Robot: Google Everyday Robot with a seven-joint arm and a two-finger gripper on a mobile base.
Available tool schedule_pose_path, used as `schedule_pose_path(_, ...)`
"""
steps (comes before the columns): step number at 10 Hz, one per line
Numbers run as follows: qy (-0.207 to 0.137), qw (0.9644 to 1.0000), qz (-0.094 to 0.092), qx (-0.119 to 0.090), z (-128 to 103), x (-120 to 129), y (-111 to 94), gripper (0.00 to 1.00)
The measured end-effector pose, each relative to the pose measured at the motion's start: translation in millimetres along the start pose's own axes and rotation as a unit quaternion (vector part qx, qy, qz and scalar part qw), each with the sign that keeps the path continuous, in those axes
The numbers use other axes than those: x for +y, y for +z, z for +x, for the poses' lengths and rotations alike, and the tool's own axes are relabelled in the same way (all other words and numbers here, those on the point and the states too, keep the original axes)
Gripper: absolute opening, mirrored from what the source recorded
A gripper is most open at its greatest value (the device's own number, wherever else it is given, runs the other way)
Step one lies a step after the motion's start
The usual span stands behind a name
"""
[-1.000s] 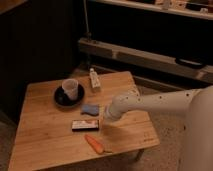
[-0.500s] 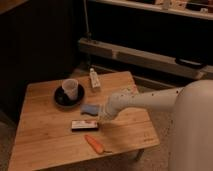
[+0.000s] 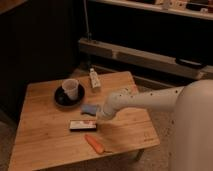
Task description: Push the eraser across the table
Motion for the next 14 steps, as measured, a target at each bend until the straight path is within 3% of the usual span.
schedule_pose_path(5, -0.035, 0.9987, -0.022, 0.03, -5.6, 36.8, 27.9, 0.0)
schedule_pose_path(10, -0.06, 0.9967, -0.042, 0.034, -5.6, 51.8, 28.0, 0.0)
schedule_pose_path(14, -0.084, 0.9939, -0.05, 0.051, -3.0, 73.7, 38.4, 0.0)
